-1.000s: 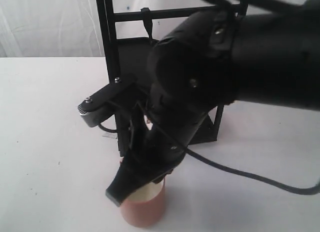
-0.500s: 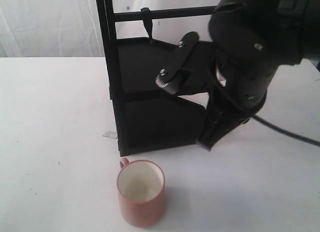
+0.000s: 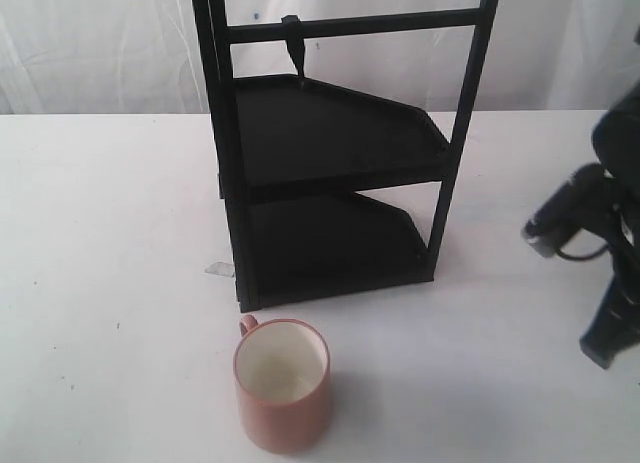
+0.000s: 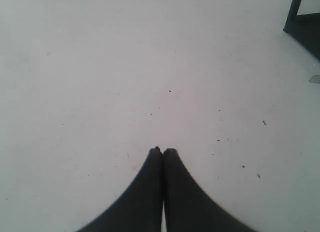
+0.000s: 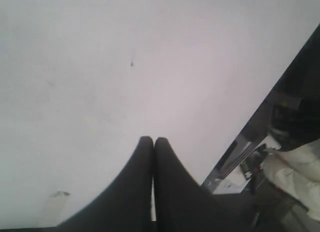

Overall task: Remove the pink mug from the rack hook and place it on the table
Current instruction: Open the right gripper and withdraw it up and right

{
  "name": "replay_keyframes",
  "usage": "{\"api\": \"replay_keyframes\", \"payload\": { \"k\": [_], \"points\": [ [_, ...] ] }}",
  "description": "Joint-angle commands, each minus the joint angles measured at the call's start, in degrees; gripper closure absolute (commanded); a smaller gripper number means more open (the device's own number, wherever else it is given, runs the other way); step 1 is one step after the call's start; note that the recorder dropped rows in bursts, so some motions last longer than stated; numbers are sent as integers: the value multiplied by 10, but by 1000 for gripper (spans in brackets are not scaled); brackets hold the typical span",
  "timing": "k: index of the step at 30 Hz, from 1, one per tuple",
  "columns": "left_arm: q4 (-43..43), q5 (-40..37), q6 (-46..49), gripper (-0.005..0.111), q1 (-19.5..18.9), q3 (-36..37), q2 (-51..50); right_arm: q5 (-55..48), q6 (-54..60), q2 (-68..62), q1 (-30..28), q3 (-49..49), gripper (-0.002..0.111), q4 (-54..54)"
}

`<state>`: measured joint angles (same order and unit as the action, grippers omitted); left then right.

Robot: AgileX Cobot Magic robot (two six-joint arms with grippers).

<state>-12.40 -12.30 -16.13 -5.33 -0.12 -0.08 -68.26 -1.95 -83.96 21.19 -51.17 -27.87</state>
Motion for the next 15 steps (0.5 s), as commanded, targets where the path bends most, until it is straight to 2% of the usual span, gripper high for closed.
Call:
{"api": "replay_keyframes", "payload": {
  "k": [1, 4, 6, 10, 15],
  "points": [
    [0, 3, -4, 107, 3, 1, 1, 77, -10, 6, -75, 74, 108, 47],
    [0, 3, -4, 107, 3, 1, 1, 126, -2, 6, -128, 85, 108, 146],
    [0, 3, -4, 107, 3, 1, 1, 147, 42, 6, -169, 85, 108, 233],
    [0, 3, -4, 107, 3, 1, 1, 178, 231, 7, -226, 85, 108, 449],
    [0, 3, -4, 107, 3, 1, 1, 318, 425, 62, -233, 139, 108, 611]
  ]
}}
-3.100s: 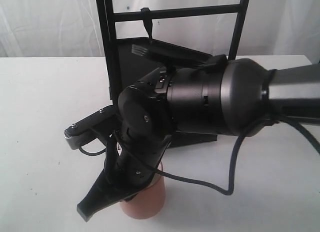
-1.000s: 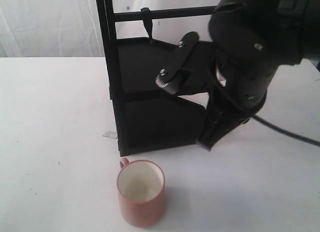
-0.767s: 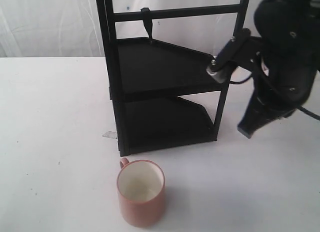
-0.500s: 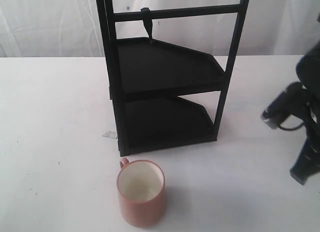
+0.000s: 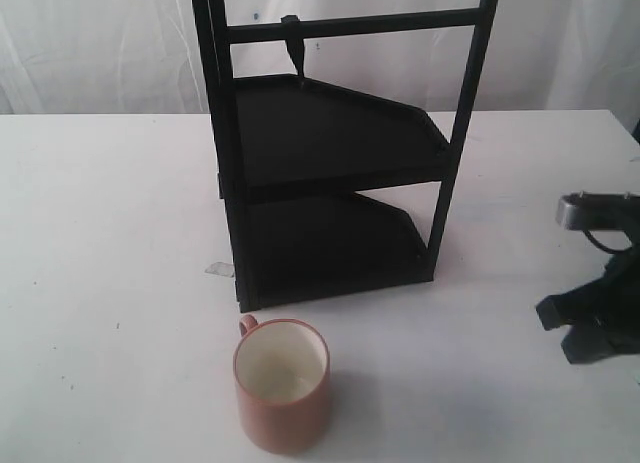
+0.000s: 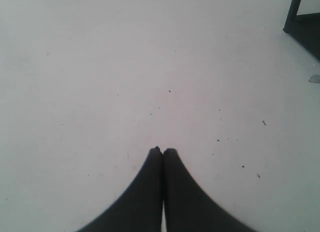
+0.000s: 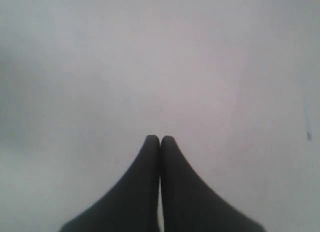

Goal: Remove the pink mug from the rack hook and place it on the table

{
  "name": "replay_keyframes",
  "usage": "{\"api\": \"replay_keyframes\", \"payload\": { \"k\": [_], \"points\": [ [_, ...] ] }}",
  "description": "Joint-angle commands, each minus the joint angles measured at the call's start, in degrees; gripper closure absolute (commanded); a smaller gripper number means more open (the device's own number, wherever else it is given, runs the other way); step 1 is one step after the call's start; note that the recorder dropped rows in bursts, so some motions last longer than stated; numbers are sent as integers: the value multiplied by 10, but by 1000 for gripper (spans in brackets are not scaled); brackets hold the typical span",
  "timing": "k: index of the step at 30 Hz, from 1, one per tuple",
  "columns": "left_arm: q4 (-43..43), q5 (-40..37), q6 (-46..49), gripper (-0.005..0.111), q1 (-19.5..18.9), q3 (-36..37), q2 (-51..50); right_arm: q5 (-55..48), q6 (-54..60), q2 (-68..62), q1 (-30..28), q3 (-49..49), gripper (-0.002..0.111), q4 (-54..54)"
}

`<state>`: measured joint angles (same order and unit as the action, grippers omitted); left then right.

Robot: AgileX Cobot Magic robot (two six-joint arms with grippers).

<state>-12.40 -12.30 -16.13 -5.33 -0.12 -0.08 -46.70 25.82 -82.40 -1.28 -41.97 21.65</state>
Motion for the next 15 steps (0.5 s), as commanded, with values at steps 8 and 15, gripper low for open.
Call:
{"api": "replay_keyframes", "payload": {
  "k": [8, 15],
  "points": [
    [0, 3, -4, 107, 3, 1, 1, 420, 132, 279, -7, 180, 108, 177],
    [0, 3, -4, 107, 3, 1, 1, 536, 95, 465, -7, 234, 108, 177]
  ]
}}
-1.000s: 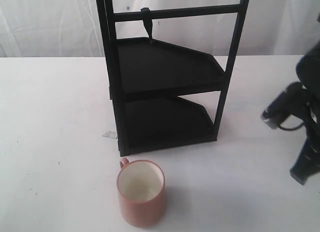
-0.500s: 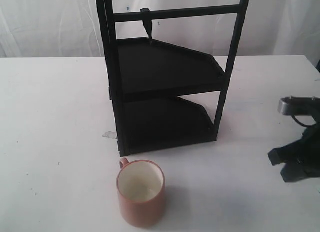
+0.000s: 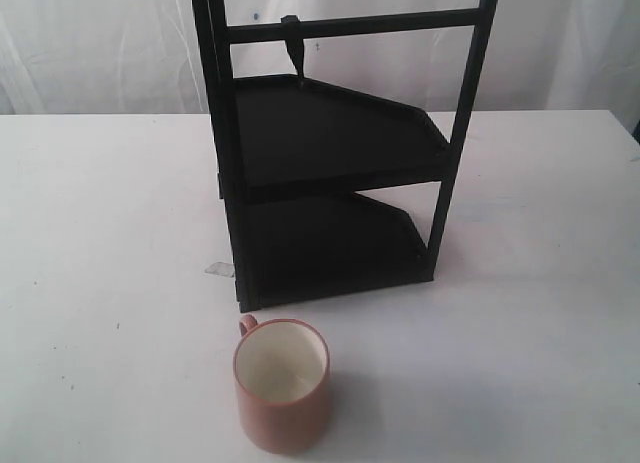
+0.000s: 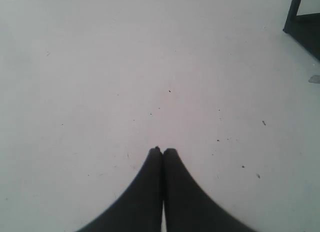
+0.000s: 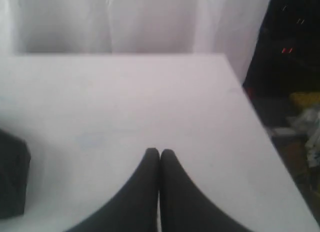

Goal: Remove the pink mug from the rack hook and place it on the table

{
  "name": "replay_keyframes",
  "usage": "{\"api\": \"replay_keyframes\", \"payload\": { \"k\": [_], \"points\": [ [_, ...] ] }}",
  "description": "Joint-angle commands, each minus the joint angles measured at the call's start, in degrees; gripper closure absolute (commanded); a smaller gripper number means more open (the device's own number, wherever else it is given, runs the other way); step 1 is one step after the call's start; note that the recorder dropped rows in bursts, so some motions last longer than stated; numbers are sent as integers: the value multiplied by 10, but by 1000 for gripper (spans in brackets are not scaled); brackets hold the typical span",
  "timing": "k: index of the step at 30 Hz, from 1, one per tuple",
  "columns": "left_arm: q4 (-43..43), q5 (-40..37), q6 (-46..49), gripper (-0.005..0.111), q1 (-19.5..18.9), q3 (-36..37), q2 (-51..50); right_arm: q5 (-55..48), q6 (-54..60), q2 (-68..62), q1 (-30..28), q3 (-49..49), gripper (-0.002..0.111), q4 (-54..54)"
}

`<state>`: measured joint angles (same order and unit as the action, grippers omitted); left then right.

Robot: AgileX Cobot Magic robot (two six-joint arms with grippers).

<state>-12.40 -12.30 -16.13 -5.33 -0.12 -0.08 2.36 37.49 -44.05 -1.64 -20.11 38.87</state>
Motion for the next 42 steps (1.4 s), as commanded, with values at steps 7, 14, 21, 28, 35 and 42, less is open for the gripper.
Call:
{"api": "replay_keyframes", "payload": {
  "k": [7, 14, 21, 28, 35, 42],
  "points": [
    [0, 3, -4, 107, 3, 1, 1, 47, -52, 214, -1, 15, 108, 13],
    [0, 3, -4, 107, 3, 1, 1, 47, -52, 279, -1, 15, 108, 13],
    [0, 3, -4, 107, 3, 1, 1, 45, -52, 293, -1, 15, 108, 13],
    [0, 3, -4, 107, 3, 1, 1, 45, -52, 293, -1, 15, 108, 16],
    [0, 3, -4, 107, 3, 1, 1, 46, -52, 323, -2, 68, 108, 16],
    [0, 3, -4, 107, 3, 1, 1, 46, -52, 409, -2, 174, 108, -26]
  ]
}}
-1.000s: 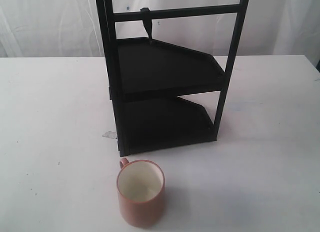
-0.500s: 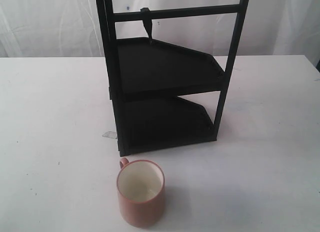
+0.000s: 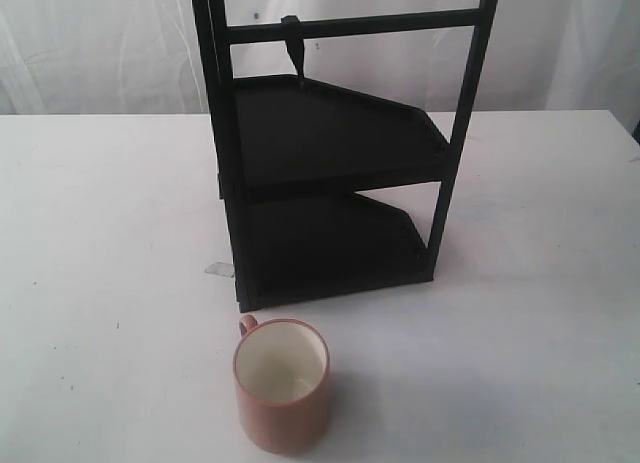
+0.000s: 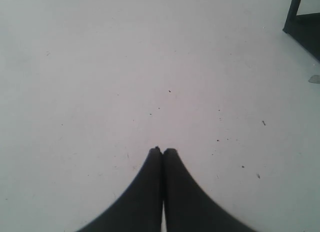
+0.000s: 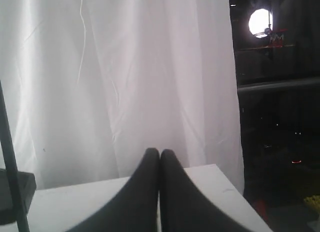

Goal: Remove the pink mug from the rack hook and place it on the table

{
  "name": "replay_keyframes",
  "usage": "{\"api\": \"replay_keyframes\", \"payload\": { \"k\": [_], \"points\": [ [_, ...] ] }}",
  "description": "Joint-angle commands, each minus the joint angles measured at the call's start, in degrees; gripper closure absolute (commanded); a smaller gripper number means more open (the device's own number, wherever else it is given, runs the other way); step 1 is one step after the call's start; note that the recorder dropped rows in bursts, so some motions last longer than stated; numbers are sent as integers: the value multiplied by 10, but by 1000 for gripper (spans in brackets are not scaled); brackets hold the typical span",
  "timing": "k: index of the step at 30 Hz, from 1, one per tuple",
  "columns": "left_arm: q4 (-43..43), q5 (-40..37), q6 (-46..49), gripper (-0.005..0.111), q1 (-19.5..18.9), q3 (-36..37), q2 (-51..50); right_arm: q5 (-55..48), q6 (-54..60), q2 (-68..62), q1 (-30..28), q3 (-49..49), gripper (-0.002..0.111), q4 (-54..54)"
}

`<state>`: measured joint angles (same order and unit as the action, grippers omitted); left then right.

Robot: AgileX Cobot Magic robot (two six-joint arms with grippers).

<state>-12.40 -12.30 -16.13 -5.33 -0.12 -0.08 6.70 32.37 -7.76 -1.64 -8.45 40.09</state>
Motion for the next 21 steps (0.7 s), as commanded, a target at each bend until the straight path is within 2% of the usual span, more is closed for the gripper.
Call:
{"api": "replay_keyframes", "payload": {
  "k": [1, 2, 4, 8, 13, 17, 21],
  "points": [
    [0, 3, -4, 107, 3, 1, 1, 3, -1, 59, -2, 74, 108, -56],
    [0, 3, -4, 107, 3, 1, 1, 3, -1, 76, -2, 85, 108, -78],
    [0, 3, -4, 107, 3, 1, 1, -82, -1, 78, -5, 85, 108, -99],
    [0, 1, -4, 107, 3, 1, 1, -176, -1, 78, -6, 85, 108, -105],
    [0, 3, -4, 107, 3, 1, 1, -207, -9, 78, -7, 85, 108, -165],
    [0, 3, -4, 107, 3, 1, 1, -220, -156, 78, -7, 85, 108, -288],
    [0, 3, -4, 107, 3, 1, 1, -169, -324, 78, -7, 85, 108, -388]
  ]
}}
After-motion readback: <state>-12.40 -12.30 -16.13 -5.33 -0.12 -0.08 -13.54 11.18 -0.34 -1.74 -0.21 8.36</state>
